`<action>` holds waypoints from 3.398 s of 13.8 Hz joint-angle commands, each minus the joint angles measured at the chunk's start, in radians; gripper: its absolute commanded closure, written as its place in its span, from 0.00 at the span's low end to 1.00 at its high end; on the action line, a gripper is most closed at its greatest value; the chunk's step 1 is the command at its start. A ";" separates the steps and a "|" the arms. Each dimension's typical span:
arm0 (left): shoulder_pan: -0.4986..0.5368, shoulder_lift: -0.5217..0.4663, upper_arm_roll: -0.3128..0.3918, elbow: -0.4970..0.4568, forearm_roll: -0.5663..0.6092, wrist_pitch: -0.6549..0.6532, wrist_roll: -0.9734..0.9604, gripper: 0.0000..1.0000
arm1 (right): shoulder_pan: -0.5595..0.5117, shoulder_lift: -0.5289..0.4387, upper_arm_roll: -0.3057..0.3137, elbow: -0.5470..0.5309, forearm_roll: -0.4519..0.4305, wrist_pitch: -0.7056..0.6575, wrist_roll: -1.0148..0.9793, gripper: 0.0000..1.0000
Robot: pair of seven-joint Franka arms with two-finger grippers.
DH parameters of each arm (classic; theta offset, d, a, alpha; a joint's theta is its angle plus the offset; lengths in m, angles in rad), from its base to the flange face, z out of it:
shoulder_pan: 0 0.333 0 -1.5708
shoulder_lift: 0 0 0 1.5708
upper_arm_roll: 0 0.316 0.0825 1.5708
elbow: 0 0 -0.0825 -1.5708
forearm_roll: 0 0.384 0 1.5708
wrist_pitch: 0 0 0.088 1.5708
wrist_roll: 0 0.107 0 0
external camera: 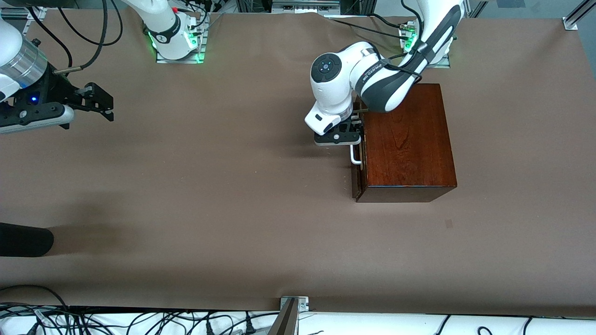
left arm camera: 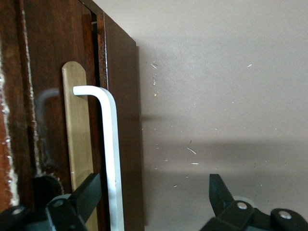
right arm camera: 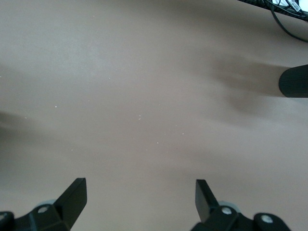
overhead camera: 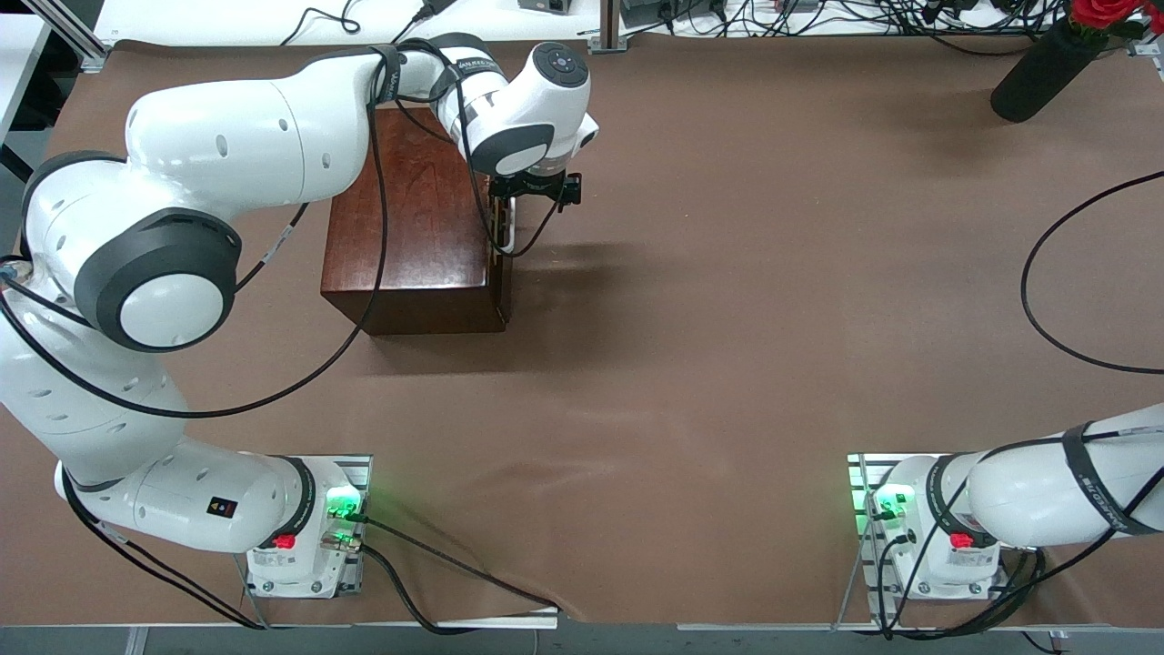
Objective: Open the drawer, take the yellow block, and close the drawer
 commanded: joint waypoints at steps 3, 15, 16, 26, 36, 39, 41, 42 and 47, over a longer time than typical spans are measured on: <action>-0.003 0.030 -0.003 -0.004 0.058 0.027 -0.050 0.00 | -0.009 0.006 0.009 0.018 -0.012 -0.017 0.000 0.00; -0.104 0.143 -0.004 0.100 0.086 0.102 -0.201 0.00 | -0.003 0.004 0.010 0.018 -0.015 -0.016 0.001 0.00; -0.111 0.158 -0.004 0.129 0.084 0.104 -0.201 0.00 | -0.003 0.004 0.010 0.018 -0.015 -0.016 0.001 0.00; -0.176 0.229 -0.003 0.279 0.083 0.090 -0.230 0.00 | 0.008 0.035 0.013 0.021 0.014 0.042 0.003 0.00; -0.038 -0.045 -0.008 0.334 -0.099 -0.235 0.209 0.00 | 0.043 0.067 0.021 0.015 0.101 0.062 -0.003 0.00; 0.112 -0.099 -0.009 0.436 -0.193 -0.390 0.411 0.00 | 0.118 0.073 0.050 0.015 0.101 0.041 -0.037 0.00; 0.196 -0.127 -0.008 0.459 -0.201 -0.428 0.494 0.00 | 0.207 0.075 0.050 0.015 0.101 0.039 -0.098 0.00; 0.245 -0.137 -0.008 0.459 -0.204 -0.435 0.544 0.00 | 0.256 0.075 0.050 0.015 0.101 0.041 -0.111 0.00; 0.216 -0.294 0.278 0.369 -0.351 -0.424 0.853 0.00 | 0.514 0.165 0.052 0.027 0.091 0.062 -0.146 0.00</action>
